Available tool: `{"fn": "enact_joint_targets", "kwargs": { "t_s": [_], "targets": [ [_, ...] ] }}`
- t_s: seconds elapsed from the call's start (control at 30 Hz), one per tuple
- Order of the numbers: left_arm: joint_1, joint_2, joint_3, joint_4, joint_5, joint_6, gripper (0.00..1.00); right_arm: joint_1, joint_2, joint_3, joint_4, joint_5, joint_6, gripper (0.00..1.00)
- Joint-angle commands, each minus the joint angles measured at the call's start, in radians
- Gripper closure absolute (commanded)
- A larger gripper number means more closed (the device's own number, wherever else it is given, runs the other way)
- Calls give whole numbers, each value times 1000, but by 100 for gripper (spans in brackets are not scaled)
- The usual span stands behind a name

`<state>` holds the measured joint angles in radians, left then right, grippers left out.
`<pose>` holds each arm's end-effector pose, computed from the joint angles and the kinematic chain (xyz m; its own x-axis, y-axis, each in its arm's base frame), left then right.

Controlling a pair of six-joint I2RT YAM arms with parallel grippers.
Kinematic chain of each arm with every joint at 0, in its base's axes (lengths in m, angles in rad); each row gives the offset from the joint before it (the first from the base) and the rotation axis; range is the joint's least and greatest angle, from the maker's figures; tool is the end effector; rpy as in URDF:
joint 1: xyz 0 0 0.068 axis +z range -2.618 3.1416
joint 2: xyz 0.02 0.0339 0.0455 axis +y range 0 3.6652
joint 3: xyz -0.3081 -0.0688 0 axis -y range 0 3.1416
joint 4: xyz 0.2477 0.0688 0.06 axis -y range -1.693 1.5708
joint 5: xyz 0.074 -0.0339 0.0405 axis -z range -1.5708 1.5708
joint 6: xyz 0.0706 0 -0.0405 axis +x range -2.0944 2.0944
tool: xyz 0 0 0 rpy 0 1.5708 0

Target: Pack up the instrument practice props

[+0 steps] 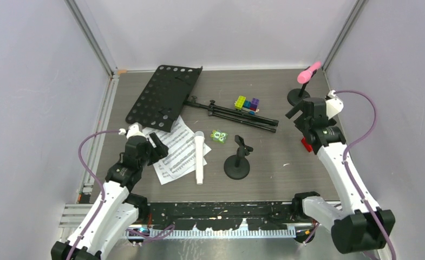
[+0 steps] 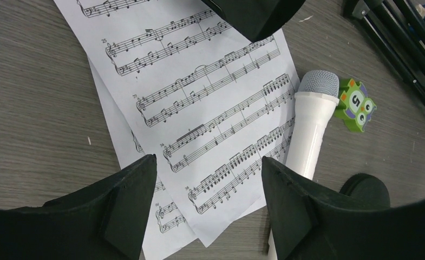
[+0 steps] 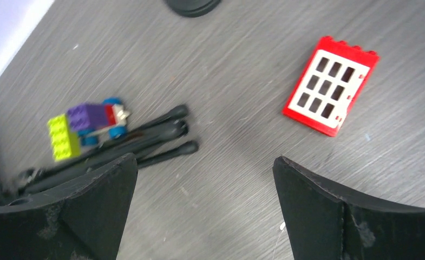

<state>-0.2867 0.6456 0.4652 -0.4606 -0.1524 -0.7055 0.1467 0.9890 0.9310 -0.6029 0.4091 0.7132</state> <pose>0.1408 -0.0303 0.2275 -0.5422 -0.5083 -0.6690 -0.2480 0.8576 -0.4506 0.2128 0.0031 0.3313 -0.3437 0.5560 -0.7568 0.5308 0.7798 0.3318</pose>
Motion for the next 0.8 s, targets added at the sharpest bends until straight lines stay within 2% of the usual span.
{"fn": "enact_joint_targets", "kwargs": {
  "t_s": [0.0,0.07,0.2,0.43,0.53,0.63,0.77],
  "targets": [
    [4,-18,63,-29,39,32,28,-80,96,40,5,87,129,0],
    [4,-20,71,-34,45,34,28,-90,165,95,-44,156,162,0],
    [4,-20,83,-49,57,34,28,-94,263,160,-105,186,164,0],
    [4,-37,93,-76,68,27,28,-97,222,56,-5,188,149,0],
    [4,-52,93,-74,72,28,28,-102,241,75,34,215,100,0],
    [4,-67,93,-64,86,28,28,-106,279,106,125,179,-30,0],
    [4,-68,114,-62,102,29,28,-108,336,100,262,223,-59,0]
  ]
}}
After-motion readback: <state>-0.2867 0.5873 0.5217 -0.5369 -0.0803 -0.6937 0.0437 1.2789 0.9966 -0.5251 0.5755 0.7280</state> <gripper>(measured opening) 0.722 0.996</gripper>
